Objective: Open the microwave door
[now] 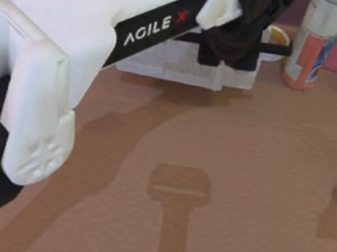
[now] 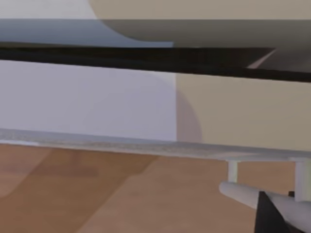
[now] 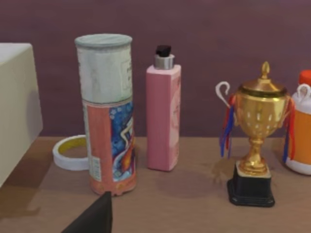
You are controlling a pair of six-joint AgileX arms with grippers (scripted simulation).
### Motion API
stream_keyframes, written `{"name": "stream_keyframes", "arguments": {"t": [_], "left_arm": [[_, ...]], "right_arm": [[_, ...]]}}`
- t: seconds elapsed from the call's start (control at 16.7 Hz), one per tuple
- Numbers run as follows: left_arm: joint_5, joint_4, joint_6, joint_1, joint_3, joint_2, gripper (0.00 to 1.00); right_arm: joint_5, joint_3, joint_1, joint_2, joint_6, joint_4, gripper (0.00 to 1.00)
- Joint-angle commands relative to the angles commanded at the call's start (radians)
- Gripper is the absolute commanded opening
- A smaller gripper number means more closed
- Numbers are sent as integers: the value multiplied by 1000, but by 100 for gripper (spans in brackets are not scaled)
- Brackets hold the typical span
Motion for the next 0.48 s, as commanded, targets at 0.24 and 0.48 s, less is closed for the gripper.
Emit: {"name": "stream_keyframes", "arguments": {"t": [0.24, 0.48], "left_arm": [[6, 5, -3, -8, 0, 2, 0], [13, 41, 25, -2, -70, -40, 0]], "right_arm": [[0, 0, 0, 0, 0, 0, 100], [0, 0, 0, 0, 0, 0, 100]]}}
